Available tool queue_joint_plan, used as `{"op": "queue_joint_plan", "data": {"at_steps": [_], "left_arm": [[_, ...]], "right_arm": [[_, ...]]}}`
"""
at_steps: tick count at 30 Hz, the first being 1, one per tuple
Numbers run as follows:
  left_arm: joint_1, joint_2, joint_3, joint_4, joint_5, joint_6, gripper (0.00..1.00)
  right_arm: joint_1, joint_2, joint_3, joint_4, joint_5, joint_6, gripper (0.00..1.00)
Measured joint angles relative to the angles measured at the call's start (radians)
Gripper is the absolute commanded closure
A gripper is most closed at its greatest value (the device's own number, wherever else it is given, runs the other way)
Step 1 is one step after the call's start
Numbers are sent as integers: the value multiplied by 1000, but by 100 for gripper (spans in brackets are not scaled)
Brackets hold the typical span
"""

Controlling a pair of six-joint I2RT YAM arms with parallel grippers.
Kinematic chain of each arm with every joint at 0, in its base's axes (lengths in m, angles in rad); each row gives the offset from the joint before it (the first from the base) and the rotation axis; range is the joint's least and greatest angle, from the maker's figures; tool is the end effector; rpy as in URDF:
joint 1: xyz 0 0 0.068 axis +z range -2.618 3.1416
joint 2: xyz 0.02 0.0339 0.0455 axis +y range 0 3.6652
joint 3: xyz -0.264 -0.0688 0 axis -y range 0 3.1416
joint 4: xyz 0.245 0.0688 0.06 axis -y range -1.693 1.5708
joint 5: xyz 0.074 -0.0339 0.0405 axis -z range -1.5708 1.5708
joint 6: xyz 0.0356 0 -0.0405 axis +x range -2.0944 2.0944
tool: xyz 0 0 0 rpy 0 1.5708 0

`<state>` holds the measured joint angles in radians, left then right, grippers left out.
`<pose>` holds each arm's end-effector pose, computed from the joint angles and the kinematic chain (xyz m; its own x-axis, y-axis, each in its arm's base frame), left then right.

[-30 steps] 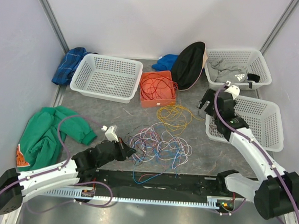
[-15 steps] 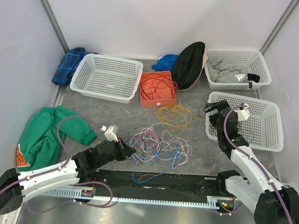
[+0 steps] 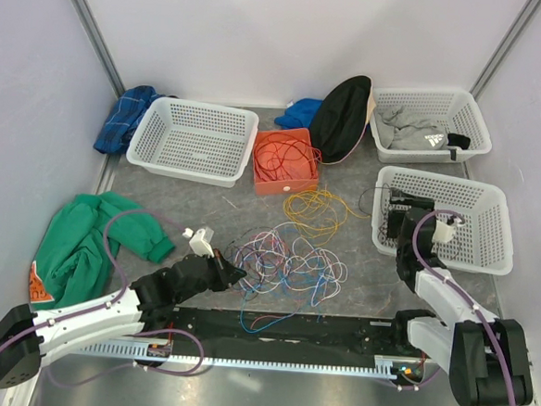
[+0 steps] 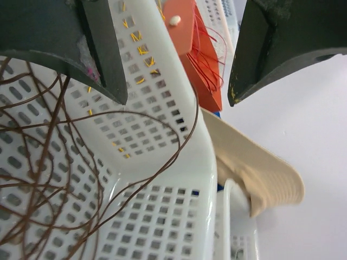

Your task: Untangle the cables

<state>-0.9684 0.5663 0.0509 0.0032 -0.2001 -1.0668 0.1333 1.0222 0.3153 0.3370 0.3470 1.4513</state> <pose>0.0823 -0.1071 0.1332 -0.7553 -0.4163 -0.5063 0.0994 0.6907 -0.7162 0.2076 0.0156 0.1864 0.1452 0.9615 -0.2332 0.3783 0.1638 0.9111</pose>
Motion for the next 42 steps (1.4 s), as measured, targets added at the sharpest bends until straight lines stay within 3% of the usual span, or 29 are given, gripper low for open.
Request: {"op": "queue_joint_plan", "data": {"at_steps": [1,3,14,17,18,21,26,28,29,32,35,42], "left_arm": [[0,0,0,0,0,-1,98],[0,0,0,0,0,-3,98],[0,23,0,8,0,-11,98],[0,32,0,10,0,-11,98],[0,34,0,11,0,-12,98],[0,35,0,15,0,-14,98],[0,35,0,15,0,-17,98],[0,35,0,15,0,-18,98],[0,35,0,15,0,-18,98],[0,35,0,16,0,-18,98],[0,39,0,23,0,-18,98],[0,56,0,38,1,-19,98]], "right_arm": [[-16,11,-8,12,-4,15,35],[-42,28,-15,30,-10,33,41],[-93,133,-16,159,-53,45,51],[-109,200,-16,201,-89,43,65],[-113,219,-16,210,-100,40,76],[-117,246,-16,237,-123,32,93],[-121,234,-14,261,-140,10,99],[-125,201,-12,253,-142,-8,86],[-125,171,-5,239,-142,-21,64],[-125,107,38,189,-145,-56,41],[-125,78,95,142,-150,-82,34],[-125,96,116,80,-171,-85,28]]}}
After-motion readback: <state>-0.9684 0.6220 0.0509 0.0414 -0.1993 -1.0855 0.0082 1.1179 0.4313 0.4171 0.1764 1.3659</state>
